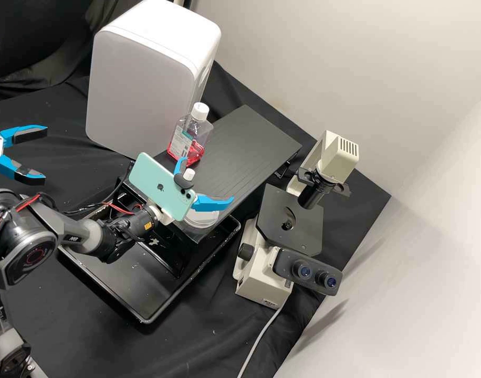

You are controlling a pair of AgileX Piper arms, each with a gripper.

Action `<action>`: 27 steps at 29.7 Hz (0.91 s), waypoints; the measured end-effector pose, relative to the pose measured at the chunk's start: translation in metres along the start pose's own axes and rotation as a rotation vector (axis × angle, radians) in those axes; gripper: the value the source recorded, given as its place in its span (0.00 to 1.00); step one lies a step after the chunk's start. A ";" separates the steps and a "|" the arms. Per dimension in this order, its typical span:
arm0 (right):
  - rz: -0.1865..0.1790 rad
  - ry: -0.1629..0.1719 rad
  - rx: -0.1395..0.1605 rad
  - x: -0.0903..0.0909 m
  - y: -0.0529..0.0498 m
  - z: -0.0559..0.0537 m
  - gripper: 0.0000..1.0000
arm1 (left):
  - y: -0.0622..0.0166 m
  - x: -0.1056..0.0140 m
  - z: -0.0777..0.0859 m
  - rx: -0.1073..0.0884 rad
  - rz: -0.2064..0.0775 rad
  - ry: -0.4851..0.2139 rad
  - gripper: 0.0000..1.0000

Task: Remove the lid from the petri dish

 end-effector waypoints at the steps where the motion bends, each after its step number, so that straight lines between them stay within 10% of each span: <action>1: 0.000 0.000 0.000 0.000 0.000 0.000 1.00 | 0.0001 0.000 0.001 -0.002 0.001 -0.003 1.00; 27: 0.000 0.000 0.000 0.000 0.000 0.000 1.00 | -0.0159 0.024 -0.011 0.035 -0.080 0.086 1.00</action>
